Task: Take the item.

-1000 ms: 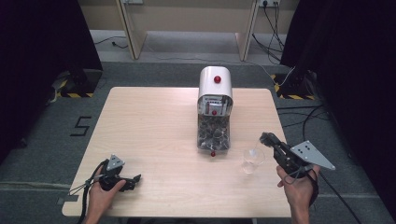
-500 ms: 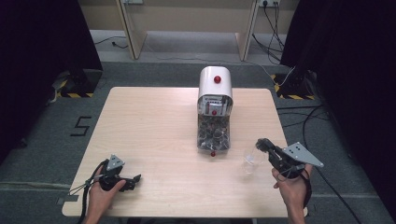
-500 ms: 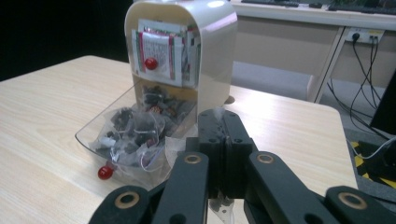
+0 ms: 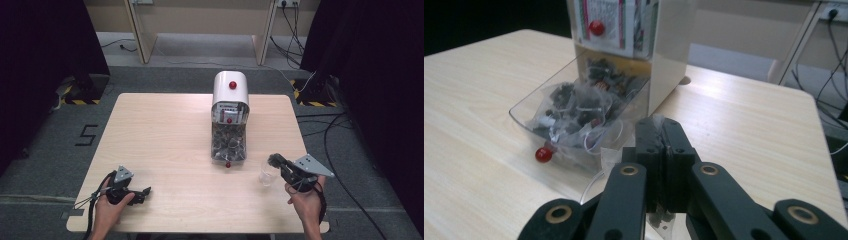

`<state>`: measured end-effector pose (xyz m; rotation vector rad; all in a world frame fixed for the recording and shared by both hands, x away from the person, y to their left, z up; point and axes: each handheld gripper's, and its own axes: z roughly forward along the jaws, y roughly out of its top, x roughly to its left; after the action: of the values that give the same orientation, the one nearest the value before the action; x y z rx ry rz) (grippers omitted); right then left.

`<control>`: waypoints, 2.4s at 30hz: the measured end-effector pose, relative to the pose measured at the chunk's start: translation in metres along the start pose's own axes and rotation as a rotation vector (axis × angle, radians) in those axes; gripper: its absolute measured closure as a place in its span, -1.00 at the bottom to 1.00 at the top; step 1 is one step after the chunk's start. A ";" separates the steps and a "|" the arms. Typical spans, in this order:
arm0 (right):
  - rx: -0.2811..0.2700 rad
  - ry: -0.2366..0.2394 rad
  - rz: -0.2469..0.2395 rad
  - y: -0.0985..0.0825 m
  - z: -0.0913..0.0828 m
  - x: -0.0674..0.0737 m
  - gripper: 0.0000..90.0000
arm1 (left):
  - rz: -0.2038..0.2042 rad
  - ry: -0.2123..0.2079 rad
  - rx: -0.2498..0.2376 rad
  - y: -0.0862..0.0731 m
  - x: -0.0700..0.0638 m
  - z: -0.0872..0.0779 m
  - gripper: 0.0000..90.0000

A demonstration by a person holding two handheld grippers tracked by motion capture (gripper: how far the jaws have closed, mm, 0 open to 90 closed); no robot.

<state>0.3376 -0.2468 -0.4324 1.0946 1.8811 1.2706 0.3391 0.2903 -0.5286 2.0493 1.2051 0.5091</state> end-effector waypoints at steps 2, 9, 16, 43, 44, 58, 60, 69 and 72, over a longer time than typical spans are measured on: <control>0.015 0.006 -0.001 -0.002 0.003 0.002 0.96 | 0.001 0.000 0.001 0.000 0.000 0.000 -1.00; 0.045 0.017 -0.005 -0.007 0.008 0.002 0.95 | 0.001 0.000 0.000 0.000 0.000 0.000 -1.00; 0.069 0.021 -0.009 -0.009 0.007 0.002 0.93 | 0.001 0.000 0.000 0.000 0.000 0.000 -1.00; 0.052 -0.008 0.042 -0.005 0.000 -0.005 0.03 | 0.000 0.000 0.000 0.000 0.000 0.000 -1.00; 0.062 -0.017 0.024 -0.004 -0.001 -0.005 -0.01 | 0.000 0.000 0.000 0.000 0.000 0.000 -1.00; 0.081 -0.021 0.007 -0.007 -0.008 -0.005 -0.28 | 0.001 0.000 0.000 0.000 0.000 0.000 -1.00; 0.080 -0.020 0.010 -0.009 -0.009 -0.005 -0.29 | 0.001 0.000 0.001 0.000 0.000 0.000 -1.00; 0.083 -0.010 0.010 -0.019 -0.018 -0.006 -0.31 | 0.002 0.001 0.000 0.000 0.000 0.000 -1.00; 0.086 -0.013 0.014 -0.023 -0.019 -0.009 -0.32 | 0.002 0.001 0.002 0.000 0.000 0.000 -1.00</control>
<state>0.3190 -0.2674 -0.4469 1.1593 1.9365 1.1972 0.3390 0.2903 -0.5285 2.0517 1.2047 0.5100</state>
